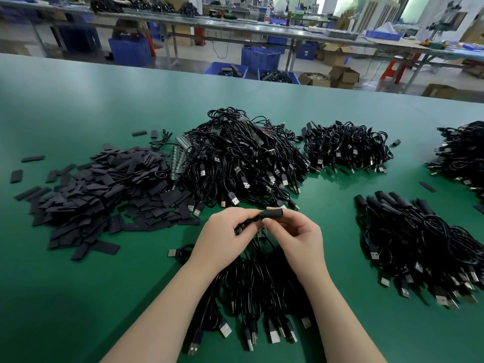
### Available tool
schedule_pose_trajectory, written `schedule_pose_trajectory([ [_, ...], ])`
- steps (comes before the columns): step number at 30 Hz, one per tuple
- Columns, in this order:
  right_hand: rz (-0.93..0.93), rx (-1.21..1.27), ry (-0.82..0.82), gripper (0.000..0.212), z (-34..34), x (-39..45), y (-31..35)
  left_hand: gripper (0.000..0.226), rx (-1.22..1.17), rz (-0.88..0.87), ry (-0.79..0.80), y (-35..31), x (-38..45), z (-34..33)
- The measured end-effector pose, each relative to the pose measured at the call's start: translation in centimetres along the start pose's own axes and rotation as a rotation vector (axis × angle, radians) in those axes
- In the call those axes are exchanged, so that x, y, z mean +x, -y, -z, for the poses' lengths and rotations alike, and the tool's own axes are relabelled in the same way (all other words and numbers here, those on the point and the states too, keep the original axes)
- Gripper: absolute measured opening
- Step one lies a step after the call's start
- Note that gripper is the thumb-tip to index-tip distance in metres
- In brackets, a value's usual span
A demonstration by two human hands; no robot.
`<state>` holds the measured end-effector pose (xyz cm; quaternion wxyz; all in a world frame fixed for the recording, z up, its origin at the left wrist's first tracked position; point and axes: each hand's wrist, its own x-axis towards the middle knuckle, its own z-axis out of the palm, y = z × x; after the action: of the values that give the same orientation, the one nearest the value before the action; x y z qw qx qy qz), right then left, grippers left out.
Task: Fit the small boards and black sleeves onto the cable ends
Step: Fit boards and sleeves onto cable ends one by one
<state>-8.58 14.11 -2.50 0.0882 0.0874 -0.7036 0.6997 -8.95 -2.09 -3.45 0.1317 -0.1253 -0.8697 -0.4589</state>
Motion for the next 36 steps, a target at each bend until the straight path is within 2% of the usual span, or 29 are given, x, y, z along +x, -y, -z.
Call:
schedule_pose_trajectory([
  [10,-0.077,-0.014,0.063,0.014,0.9,0.2,-0.32,0.028,0.058,0.015,0.055,-0.77,-0.3,0.35],
  [16,-0.007,-0.116,0.02,0.02,0.63,0.12,-0.29,0.028,0.096,-0.004,0.06,-0.89,-0.19,0.63],
  [28,-0.039,-0.103,0.035,0.023,0.57,-0.01,-0.13,0.032,0.053,0.007,0.055,-0.75,-0.16,0.6],
  [36,0.025,-0.158,0.012,0.025,0.39,-0.19,-0.07,0.031,0.053,0.007,0.053,-0.87,-0.19,0.58],
])
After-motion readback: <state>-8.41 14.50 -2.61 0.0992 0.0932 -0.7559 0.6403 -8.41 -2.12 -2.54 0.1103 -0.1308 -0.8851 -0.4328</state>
